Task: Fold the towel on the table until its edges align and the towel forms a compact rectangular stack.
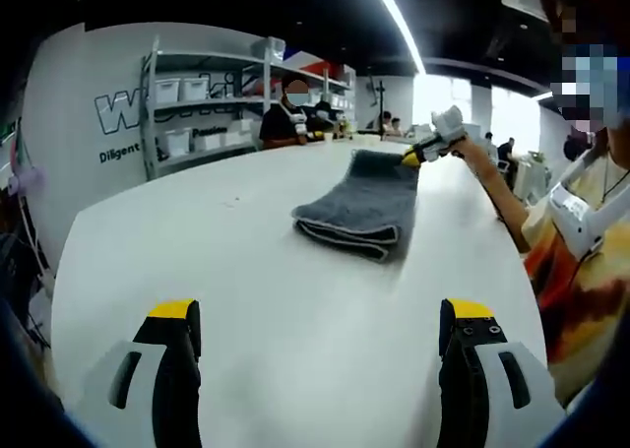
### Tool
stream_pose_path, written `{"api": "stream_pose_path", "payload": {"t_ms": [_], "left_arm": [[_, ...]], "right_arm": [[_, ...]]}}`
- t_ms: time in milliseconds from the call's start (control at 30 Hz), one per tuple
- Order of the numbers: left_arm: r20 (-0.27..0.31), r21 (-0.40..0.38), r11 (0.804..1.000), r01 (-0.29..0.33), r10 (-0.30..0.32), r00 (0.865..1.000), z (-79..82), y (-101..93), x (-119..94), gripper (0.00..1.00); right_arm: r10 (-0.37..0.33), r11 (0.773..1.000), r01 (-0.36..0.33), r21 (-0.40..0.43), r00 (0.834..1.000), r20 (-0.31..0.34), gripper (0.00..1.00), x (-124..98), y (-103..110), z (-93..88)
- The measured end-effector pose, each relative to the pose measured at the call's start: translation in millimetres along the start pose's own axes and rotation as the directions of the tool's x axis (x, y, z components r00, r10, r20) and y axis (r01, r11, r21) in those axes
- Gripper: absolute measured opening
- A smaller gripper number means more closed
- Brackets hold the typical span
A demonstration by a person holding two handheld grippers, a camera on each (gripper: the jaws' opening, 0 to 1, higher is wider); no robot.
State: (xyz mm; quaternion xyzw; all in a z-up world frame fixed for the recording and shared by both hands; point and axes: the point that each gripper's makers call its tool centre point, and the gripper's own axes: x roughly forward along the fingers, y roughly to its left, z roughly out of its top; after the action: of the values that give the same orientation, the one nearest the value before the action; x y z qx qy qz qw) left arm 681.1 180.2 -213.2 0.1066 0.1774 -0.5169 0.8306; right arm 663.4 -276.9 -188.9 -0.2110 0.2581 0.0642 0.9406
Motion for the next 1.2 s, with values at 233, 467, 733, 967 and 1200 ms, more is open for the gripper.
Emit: {"api": "stream_pose_path", "payload": {"t_ms": [233, 467, 733, 967, 1200], "left_arm": [[0.002, -0.002, 1.0, 0.003, -0.003, 1.0, -0.3, -2.0, 0, 0.99], [0.006, -0.004, 1.0, 0.004, -0.004, 1.0, 0.6, 0.4, -3, 0.99], [0.015, -0.001, 1.0, 0.005, -0.005, 1.0, 2.6, 0.0, -5, 0.99], [0.015, 0.002, 1.0, 0.008, -0.008, 1.0, 2.9, -2.5, -5, 0.99], [0.015, 0.002, 1.0, 0.013, -0.013, 1.0, 3.4, -3.5, -5, 0.99]], "right_arm": [[-0.008, 0.997, 0.01, -0.074, 0.999, 0.032, 0.06, -9, 8, 24.4], [-0.005, 0.99, 0.011, -0.14, 0.999, 0.045, 0.05, -17, 18, 46.8], [0.018, 0.967, 0.004, -0.254, 0.997, 0.082, 0.05, -28, 41, 84.9], [0.044, 0.944, -0.01, -0.331, 0.995, 0.094, 0.05, -32, 65, 109.4], [0.091, 0.919, -0.049, -0.392, 0.992, 0.09, 0.05, -32, 96, 125.4]]}}
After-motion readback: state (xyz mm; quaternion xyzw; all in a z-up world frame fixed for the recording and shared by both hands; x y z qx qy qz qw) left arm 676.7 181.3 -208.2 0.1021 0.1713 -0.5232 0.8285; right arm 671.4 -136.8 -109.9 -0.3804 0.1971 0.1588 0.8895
